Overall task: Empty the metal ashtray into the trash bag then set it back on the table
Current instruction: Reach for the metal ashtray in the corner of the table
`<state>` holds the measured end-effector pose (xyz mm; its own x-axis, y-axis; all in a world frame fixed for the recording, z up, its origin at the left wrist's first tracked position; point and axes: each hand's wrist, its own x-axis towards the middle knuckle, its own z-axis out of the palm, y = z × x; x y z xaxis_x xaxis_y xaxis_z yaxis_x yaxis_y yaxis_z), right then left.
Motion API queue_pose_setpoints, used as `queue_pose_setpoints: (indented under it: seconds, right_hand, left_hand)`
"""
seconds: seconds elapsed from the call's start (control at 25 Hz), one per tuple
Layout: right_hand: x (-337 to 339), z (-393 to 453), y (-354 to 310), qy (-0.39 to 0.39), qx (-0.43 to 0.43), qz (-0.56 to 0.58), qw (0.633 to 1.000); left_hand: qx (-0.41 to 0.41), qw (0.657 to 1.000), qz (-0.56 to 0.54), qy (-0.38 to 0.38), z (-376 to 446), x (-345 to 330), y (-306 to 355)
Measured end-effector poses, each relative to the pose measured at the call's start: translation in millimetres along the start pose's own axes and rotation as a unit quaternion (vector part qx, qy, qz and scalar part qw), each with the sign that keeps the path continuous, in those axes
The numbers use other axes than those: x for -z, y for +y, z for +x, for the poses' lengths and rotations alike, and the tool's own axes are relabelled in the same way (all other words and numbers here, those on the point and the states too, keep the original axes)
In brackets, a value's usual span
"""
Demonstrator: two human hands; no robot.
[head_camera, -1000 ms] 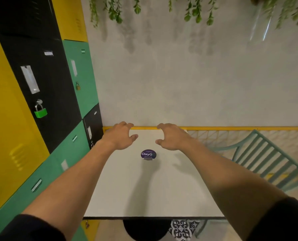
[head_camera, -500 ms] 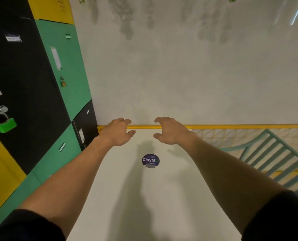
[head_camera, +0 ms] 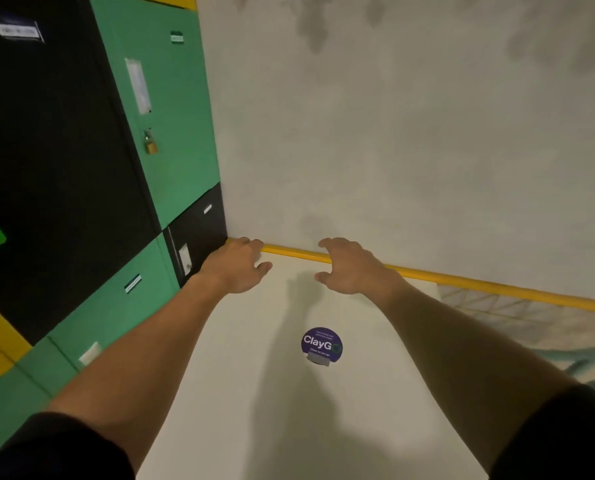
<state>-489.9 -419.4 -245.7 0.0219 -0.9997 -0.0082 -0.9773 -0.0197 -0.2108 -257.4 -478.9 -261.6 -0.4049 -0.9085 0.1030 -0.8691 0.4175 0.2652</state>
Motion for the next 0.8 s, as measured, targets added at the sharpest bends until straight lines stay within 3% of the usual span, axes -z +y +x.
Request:
queue_pose_setpoints:
  seconds: [0.48,0.8]
  right_hand:
    - [-91.7,176.8,-26.8,-0.066,0.032,-0.029,0.997]
    - [-183.4,295.5,-16.6,-0.154,-0.021,-0.025,0.988]
  left_hand:
    - [0.035,0.999,-0.001,-0.007,119.4,-76.7,-119.5]
    - [0.054,0.996,-0.055,-0.038,219.0,-167.9,-198.2]
